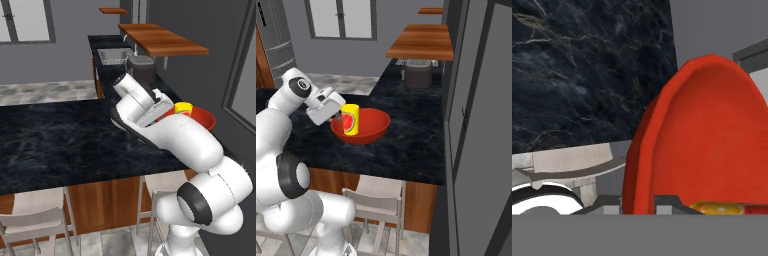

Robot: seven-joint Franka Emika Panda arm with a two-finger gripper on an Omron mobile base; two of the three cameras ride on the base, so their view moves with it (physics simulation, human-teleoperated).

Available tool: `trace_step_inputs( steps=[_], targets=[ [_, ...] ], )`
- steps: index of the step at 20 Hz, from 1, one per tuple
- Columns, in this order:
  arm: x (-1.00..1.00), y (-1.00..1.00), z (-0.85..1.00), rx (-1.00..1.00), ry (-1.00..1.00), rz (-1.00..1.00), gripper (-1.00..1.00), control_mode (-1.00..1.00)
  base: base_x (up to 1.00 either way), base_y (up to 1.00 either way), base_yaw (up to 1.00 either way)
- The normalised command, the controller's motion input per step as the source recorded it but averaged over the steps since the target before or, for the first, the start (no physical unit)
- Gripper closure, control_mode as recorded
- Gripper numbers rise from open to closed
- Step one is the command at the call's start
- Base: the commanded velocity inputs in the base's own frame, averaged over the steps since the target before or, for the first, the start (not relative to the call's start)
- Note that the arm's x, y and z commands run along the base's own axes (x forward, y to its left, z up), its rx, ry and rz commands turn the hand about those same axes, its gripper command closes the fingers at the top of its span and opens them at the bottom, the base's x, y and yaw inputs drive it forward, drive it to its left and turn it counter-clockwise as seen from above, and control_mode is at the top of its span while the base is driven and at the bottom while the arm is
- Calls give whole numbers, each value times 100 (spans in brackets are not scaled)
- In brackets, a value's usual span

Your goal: Place the cup inside the bowl on the dining table and move the bowl to any counter.

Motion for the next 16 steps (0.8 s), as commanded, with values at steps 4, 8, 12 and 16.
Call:
trace_step_inputs(
  steps=[4, 8, 12, 16],
  targets=[
    [0, 0, 0, 0, 0, 0, 100, 100, 0, 0, 0],
    [0, 0, 0, 0, 0, 0, 100, 100, 0, 0, 0],
    [0, 0, 0, 0, 0, 0, 100, 100, -55, 4, 0],
    [0, 0, 0, 0, 0, 0, 100, 100, -97, 30, 0]
  ],
)
